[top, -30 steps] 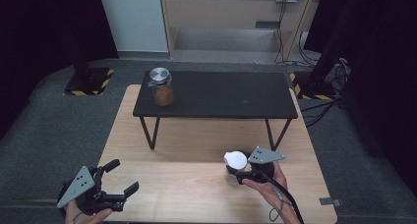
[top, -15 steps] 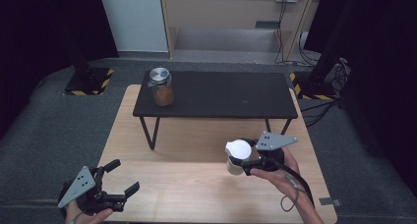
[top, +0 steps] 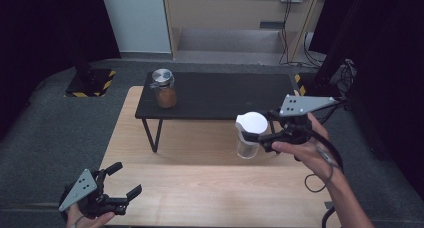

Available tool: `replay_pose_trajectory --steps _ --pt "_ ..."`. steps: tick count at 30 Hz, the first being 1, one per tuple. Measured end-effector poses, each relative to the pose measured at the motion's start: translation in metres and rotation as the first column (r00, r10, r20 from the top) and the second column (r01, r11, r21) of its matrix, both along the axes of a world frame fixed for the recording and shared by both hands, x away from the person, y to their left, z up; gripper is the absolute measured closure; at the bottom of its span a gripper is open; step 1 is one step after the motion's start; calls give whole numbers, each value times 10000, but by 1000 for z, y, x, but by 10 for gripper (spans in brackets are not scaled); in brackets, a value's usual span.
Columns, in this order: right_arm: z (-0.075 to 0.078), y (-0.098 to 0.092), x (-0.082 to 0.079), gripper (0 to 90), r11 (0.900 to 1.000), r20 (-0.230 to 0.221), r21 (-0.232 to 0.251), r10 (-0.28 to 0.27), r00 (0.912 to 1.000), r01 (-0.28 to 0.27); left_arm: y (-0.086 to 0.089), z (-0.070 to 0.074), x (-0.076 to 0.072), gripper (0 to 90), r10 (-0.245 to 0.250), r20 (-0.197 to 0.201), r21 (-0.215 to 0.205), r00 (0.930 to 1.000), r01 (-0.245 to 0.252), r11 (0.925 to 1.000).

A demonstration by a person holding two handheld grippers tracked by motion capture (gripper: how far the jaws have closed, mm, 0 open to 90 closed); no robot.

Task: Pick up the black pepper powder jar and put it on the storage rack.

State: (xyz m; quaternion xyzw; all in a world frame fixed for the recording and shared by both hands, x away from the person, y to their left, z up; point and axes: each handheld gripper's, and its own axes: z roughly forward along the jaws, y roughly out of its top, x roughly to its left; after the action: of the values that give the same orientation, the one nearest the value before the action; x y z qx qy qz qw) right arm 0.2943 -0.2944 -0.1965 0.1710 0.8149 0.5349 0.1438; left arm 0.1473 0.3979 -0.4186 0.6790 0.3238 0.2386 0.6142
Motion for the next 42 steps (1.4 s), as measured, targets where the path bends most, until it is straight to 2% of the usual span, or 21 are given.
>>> replay_pose_trajectory --steps 3,4,5,9,12,18,25,28,34,42 --pt "18 -3 4 313 9998 -87 36 -194 9998 195 0 0 0 0 10 4 8 10000 -10 10000" --pt "18 -3 4 313 9998 -87 36 -194 9998 195 0 0 0 0 10 4 8 10000 -10 10000" --pt "28 -3 4 313 9989 53 38 -471 9989 470 0 0 0 0 11 16 -7 10000 -11 10000" --pt "36 -5 7 313 9978 26 75 -663 9978 662 1 0 0 0 21 9 -3 10000 -21 10000" --pt "49 -9 13 313 9949 -17 135 -1000 9950 1000 0 0 0 0 21 -6 20 10000 -21 10000" --pt "56 -10 18 313 9912 63 171 -1312 9913 1311 0 0 0 0 38 -12 -4 10000 -38 10000" --pt "56 -7 24 313 9819 29 248 -1880 9822 1879 1 0 0 0 28 0 8 10000 -28 10000" --pt "55 -6 29 313 9726 17 311 -2306 9730 2304 1 0 0 0 52 -1 -22 10000 -52 10000" --pt "52 0 41 313 9407 37 366 -3377 9412 3373 1 0 0 0 37 10 -31 10000 -37 10000" --pt "43 12 61 313 9043 109 187 -4267 9043 4265 1 -1 0 0 49 -3 -36 10000 -49 10000"
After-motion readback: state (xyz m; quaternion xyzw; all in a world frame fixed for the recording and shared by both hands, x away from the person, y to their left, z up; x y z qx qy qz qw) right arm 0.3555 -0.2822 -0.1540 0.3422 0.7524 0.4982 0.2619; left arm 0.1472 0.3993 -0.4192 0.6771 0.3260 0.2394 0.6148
